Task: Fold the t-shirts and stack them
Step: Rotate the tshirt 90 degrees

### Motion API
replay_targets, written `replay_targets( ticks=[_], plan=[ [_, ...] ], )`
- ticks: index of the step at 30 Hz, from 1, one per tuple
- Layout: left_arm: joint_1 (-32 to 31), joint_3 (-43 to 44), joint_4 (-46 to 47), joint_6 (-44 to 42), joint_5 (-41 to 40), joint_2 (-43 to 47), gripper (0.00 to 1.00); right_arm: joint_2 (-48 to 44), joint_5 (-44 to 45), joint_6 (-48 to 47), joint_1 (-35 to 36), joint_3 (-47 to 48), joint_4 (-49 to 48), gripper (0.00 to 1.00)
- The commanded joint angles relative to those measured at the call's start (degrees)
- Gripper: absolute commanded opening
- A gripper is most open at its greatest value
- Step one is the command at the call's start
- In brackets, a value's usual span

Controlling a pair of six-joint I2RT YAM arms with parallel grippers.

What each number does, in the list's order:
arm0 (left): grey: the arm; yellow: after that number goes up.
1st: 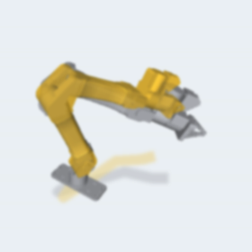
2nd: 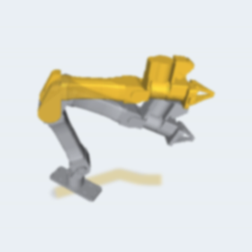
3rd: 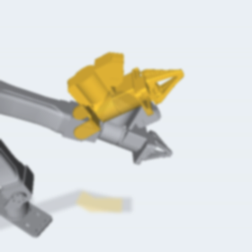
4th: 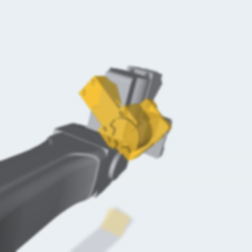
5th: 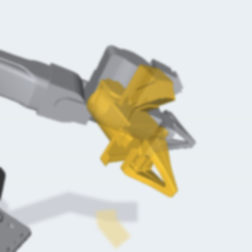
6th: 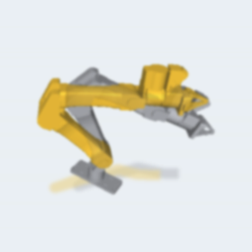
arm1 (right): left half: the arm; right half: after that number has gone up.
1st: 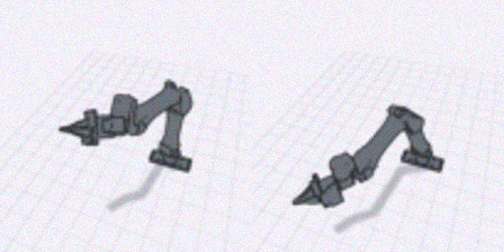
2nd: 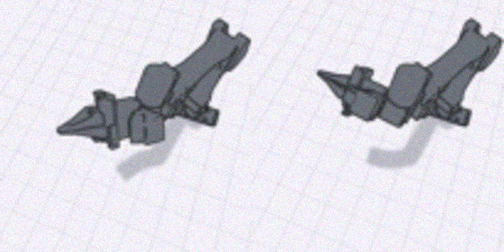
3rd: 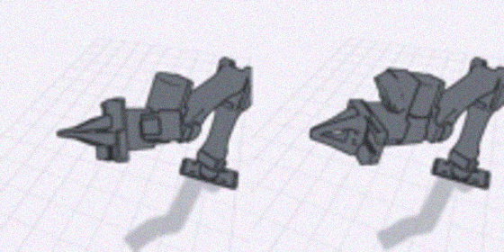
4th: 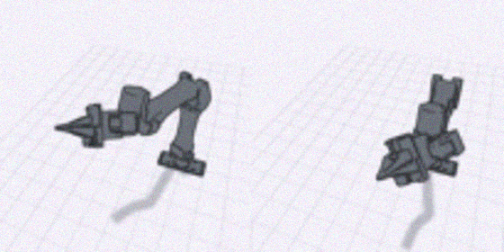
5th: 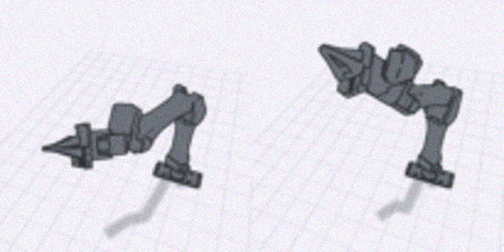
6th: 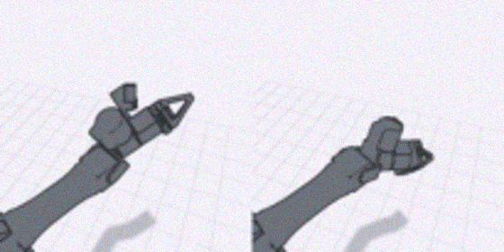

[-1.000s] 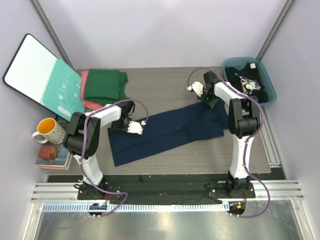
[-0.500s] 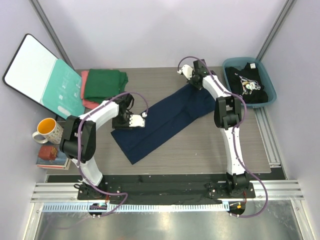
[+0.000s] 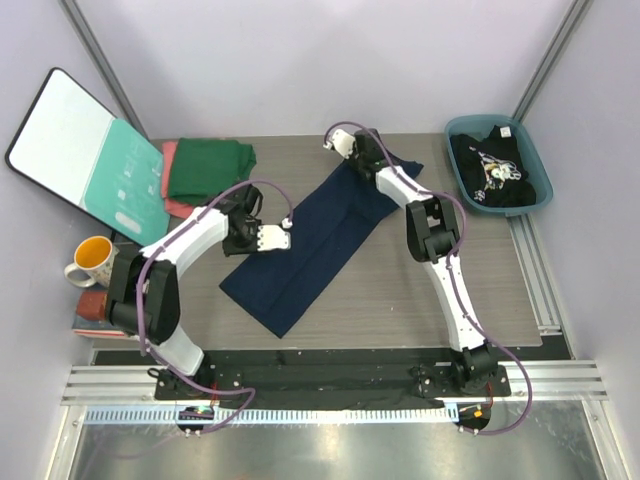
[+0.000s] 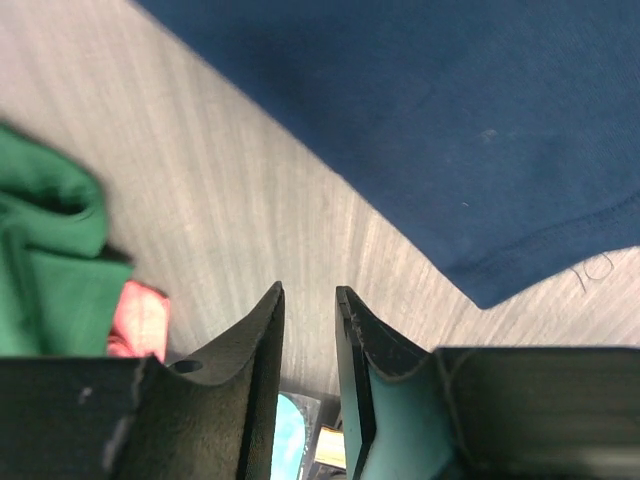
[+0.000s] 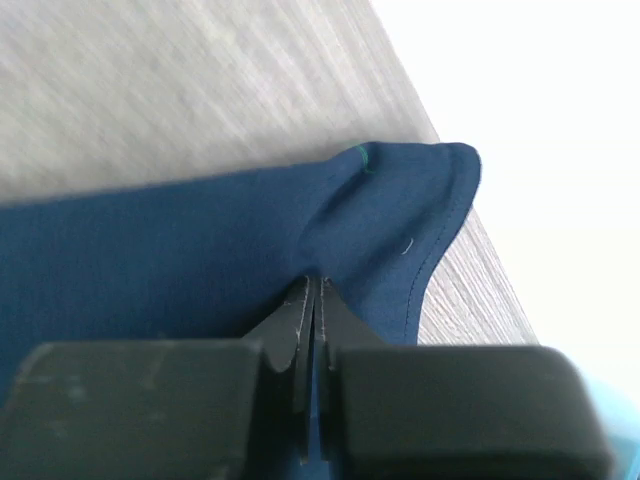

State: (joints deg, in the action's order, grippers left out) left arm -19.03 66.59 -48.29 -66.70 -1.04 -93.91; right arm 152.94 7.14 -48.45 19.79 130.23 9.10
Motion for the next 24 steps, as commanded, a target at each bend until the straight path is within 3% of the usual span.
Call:
replay_targets(
  ticks=[1, 3, 5, 7, 9, 10, 14, 16, 19, 24],
  plan=[
    [1.09, -1.98, 8.28, 3.76, 2.53, 5.57, 0.27, -2.98, 10.41, 5.10, 0.86, -5.06, -20.74, 0.25],
    [1.45, -4.18, 13.28, 4.29, 1.75, 6.63, 0.28, -5.62, 12.02, 6.25, 0.77, -6.39, -22.89, 0.32],
    [1.71, -6.19, 16.73, 5.96, -0.70, 7.77, 0.29, -11.05, 15.17, 8.44, 0.86, -9.99, -26.14, 0.47],
    [2.32, -6.56, 19.37, 7.88, -1.16, 7.95, 0.30, -14.85, 16.06, 12.21, 0.77, -12.46, -24.42, 0.52],
    [2.76, -6.21, 19.90, 9.30, -1.42, 7.69, 0.30, -20.21, 13.62, 16.26, 0.95, -12.38, -18.46, 0.52],
    [3.29, -5.60, 20.77, 11.22, -1.60, 7.60, 0.30, -22.14, 11.43, 18.54, 0.95, -12.29, -10.33, 0.52],
    [6.10, -2.26, 22.54, 16.68, -2.39, 6.38, 0.30, -29.01, -19.18, 17.27, 3.49, -14.74, 15.10, 0.47],
    [8.82, 1.24, 22.89, 19.22, -4.23, 5.32, 0.27, -31.47, -25.39, 13.58, 5.77, -17.55, 27.99, 0.43],
    [12.34, 5.81, 23.68, 24.76, -7.47, 3.03, 0.24, -34.20, -29.19, 7.51, 10.52, -24.83, 34.64, 0.35],
    [15.59, 8.91, 25.61, 30.57, -10.91, 2.59, 0.35, -34.47, -30.25, 4.59, 17.63, -31.62, 34.84, 0.27]
  ],
)
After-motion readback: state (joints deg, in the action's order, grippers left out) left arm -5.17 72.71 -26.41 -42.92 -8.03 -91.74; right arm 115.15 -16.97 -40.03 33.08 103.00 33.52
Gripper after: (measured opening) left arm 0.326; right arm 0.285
